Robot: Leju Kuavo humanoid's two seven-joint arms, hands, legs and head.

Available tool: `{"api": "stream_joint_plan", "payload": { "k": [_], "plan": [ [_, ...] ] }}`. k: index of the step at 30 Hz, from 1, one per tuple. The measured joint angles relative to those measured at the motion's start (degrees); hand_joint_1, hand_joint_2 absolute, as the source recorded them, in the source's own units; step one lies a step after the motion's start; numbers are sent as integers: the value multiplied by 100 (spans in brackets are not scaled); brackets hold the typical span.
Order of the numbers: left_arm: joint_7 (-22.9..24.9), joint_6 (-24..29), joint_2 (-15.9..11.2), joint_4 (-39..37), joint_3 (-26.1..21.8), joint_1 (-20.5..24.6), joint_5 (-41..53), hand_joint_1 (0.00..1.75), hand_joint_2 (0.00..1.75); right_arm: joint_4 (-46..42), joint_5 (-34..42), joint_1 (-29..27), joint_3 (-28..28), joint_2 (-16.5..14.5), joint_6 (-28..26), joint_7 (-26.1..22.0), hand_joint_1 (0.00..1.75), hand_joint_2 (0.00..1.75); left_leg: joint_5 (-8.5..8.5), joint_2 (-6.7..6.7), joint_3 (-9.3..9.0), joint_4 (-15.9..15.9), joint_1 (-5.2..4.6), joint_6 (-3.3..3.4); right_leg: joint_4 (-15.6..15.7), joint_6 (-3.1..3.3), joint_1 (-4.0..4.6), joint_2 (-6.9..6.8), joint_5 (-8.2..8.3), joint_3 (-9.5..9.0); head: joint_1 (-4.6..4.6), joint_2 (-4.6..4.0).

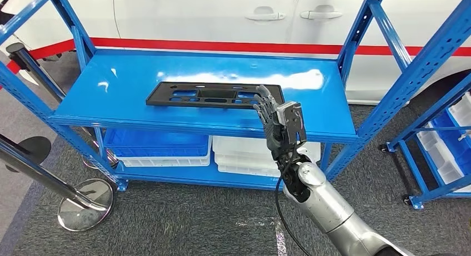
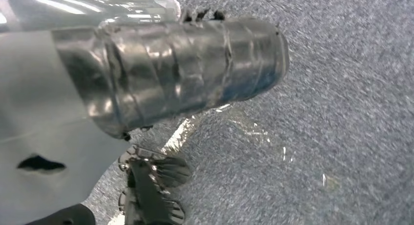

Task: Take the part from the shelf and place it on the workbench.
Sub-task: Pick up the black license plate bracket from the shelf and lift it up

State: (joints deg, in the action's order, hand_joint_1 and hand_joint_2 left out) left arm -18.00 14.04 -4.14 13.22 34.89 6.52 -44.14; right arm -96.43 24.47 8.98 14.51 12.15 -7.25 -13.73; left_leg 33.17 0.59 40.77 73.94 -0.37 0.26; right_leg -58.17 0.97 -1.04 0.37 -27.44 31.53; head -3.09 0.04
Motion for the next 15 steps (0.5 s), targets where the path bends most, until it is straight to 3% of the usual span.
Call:
{"api": "stream_joint_plan", "payload": {
  "k": [1, 2, 4, 6, 10, 12, 14, 15],
  "plan": [
    [3, -1, -3, 0, 1, -12, -3, 0, 0, 4, 20, 0, 6, 0, 15, -6, 0, 175, -50, -11, 92, 1, 29, -31, 0, -17, -19, 1, -54, -65, -1, 0],
    [5, -2, -5, 0, 1, -22, -3, 0, 0, 8, 30, 2, 10, 0, 29, -13, 0, 175, -207, -18, 82, -197, 53, -54, 0, -38, -40, 3, -111, -141, -1, 0],
    [14, -3, -7, -1, 1, -24, 0, 0, 0, 15, 18, 31, 24, -1, 57, -32, 0, 175, -720, -24, -98, -916, 86, -83, -6, -99, -72, 2, -238, -306, 2, 0],
    [42, 2, -9, -5, 6, 2, 19, 0, 0, 27, -56, 114, 63, -8, 72, -44, 0, 175, -987, -23, -229, -1383, 69, -37, -12, -176, -70, 6, -335, -374, 22, 0],
    [167, 24, -12, -9, 15, 53, 114, 0, 0, 44, -402, 428, 189, -61, 28, 38, 0, 175, -962, -20, -276, -1454, 49, 135, -15, -312, -63, 3, -458, -374, 25, -1],
    [214, 25, -12, -9, 18, 103, 165, 0, 0, 51, -599, 692, 271, -87, -31, 131, 0, 175, -925, -23, -345, -1495, 67, 213, -461, -331, -56, -16, -654, -132, 14, -1],
    [244, 20, -12, -9, 42, 157, 200, 0, 0, 73, -767, 903, 371, -111, -88, 206, 0, 175, -865, -14, -404, -1500, 47, 278, -1268, -325, -29, -22, -889, 360, 10, -2],
    [262, 16, -12, -9, 63, 172, 215, 0, 0, 92, -871, 973, 430, -123, -124, 244, 0, 175, -830, 0, -446, -1500, 33, 296, -1569, -318, -18, -22, -907, 586, 11, -1]
  ]
}}
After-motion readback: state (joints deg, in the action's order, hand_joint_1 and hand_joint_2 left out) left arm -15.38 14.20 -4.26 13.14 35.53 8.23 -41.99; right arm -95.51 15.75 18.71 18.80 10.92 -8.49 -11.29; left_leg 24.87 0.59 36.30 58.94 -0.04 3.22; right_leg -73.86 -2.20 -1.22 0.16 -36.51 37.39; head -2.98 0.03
